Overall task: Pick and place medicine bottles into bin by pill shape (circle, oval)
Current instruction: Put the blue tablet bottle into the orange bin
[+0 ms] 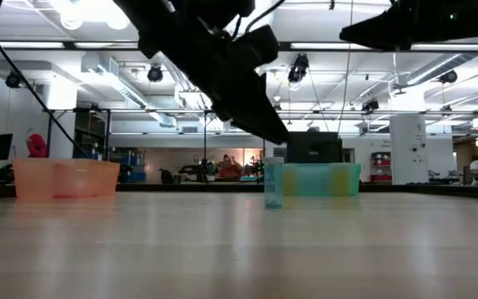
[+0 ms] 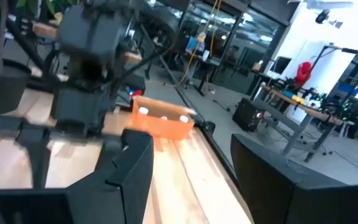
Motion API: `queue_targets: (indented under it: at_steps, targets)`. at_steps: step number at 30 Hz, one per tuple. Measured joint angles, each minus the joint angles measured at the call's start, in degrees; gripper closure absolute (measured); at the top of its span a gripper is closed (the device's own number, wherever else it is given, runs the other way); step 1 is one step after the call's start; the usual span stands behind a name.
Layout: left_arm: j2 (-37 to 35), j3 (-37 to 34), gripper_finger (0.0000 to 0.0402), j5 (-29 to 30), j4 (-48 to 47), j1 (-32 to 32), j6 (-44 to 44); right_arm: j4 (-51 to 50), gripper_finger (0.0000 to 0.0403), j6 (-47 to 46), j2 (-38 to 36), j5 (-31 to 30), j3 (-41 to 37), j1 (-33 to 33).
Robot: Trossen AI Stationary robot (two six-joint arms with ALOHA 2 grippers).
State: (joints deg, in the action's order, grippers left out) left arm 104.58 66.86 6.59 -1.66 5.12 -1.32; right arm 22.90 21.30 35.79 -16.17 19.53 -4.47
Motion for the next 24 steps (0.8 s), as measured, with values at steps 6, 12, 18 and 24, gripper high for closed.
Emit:
queue_targets:
  at_steps: [6,12,18,24]
  targets:
    - [3.12,0.05,0.0175,-0.31,0.05,-0.24,0.11,-0.1,0.02,0.37,-0.49,-0.4,-0.01,0.0]
    - [3.6,0.0,0.0176,-0.2,-0.06,-0.56,0.11,-0.09,0.02,0.35,-0.39,-0.41,-0.02,0.0]
    - [3.6,-0.07,0.0206,-0.11,-0.95,-0.63,0.09,-0.09,0.02,0.35,-0.37,-0.41,-0.02,0.0]
    - [3.6,-0.14,0.0259,0.02,-0.89,-0.65,0.11,-0.09,0.02,0.27,-0.37,-0.42,-0.02,0.0]
